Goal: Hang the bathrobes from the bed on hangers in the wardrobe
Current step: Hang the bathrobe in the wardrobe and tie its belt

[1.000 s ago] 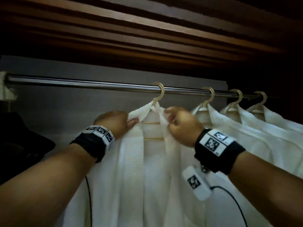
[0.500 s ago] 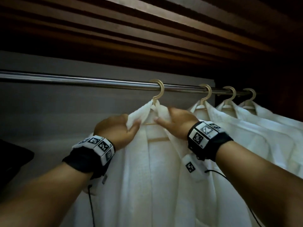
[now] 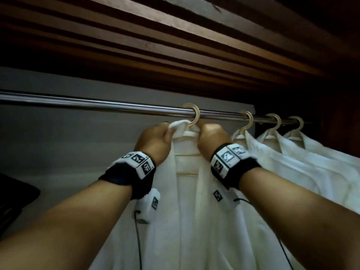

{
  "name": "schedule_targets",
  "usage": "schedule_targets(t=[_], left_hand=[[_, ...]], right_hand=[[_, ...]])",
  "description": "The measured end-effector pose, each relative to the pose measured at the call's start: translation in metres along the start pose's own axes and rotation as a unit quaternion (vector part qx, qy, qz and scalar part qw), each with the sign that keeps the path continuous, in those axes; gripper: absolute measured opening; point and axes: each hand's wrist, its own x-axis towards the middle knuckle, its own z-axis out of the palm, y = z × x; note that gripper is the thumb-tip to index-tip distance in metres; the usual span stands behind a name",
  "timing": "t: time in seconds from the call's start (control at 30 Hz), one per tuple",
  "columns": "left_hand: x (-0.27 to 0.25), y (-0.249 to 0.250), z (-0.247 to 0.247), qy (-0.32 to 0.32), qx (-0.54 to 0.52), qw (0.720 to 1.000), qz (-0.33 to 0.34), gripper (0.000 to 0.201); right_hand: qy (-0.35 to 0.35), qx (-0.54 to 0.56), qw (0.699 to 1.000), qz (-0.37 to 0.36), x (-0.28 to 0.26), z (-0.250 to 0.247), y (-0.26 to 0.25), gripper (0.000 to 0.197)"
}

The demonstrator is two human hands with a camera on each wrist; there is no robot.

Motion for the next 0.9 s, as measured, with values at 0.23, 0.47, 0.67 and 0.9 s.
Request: schedule_targets(t=[0.23, 0.47, 0.67, 0.9], left_hand=[[-0.034, -0.005, 0.014, 0.076, -0.199, 0.977, -0.011, 0.023], [-0.045, -0.027, 0.013, 0.059, -0.171, 0.981, 0.066, 0.037], [-0.092, -0.032, 0.025, -0.039, 0.082, 0.995, 0.045, 0.078], [-0.300, -0.088, 0.102, -0.325, -0.039, 0.944, -0.036, 0.064]], right_hand=[[-0.059, 0.107, 0.991, -0.050, -0.009, 0.021, 0.003, 0.048], [-0.098, 0.162, 0.982, -0.005, -0.010, 0.024, 0.020, 0.081], [-0.014, -0.065, 0.990, -0.122, -0.077, 0.060, 0.049, 0.099], [-0.300, -0.097, 0.942, -0.111, -0.247, 0.172, 0.098, 0.089]])
